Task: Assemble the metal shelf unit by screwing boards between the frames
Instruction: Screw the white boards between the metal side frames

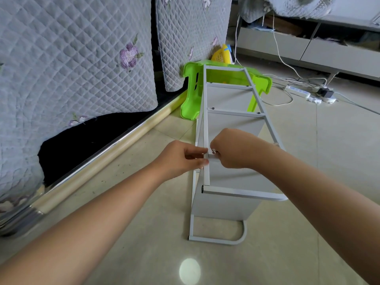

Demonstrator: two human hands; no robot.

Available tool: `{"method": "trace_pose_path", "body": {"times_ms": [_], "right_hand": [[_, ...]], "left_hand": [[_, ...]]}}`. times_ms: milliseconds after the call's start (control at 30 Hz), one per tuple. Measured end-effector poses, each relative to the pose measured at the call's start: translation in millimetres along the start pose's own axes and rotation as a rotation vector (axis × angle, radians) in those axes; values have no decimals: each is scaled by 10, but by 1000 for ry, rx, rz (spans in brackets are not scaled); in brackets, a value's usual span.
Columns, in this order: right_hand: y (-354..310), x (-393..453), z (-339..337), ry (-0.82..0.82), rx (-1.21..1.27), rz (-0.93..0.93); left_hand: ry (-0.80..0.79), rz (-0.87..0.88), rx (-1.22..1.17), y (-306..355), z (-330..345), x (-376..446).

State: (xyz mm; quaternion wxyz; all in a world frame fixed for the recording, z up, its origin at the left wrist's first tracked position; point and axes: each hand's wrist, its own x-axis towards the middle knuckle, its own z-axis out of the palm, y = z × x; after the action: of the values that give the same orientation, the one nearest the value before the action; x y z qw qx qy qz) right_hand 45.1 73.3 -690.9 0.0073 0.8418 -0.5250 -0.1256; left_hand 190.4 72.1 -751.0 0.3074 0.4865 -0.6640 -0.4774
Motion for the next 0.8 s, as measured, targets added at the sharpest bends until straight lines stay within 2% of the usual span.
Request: {"method": "trace_pose_path", "body": {"times_ms": [100,233,367,467,533,667,800], "right_hand": [[41,20,7,-18,30,26],[120,48,30,-121,112,48],[138,52,46,-117,241,88],[223,-21,-12,-68,285,110],[307,-66,-28,5,220,49],[317,-90,23,68,277,-102],[293,-37,113,145,279,-94]], "left_hand": [[10,-11,-28,-26,8,9],[11,-18,-66,-63,18,19],[14,-12,-69,-92,24,34],[11,-1,-73,-101,23,41],[17,-5,-94,-106,27,40],[16,-7,-88,-111,32,43],[23,10,-64,-89,30,35]]}}
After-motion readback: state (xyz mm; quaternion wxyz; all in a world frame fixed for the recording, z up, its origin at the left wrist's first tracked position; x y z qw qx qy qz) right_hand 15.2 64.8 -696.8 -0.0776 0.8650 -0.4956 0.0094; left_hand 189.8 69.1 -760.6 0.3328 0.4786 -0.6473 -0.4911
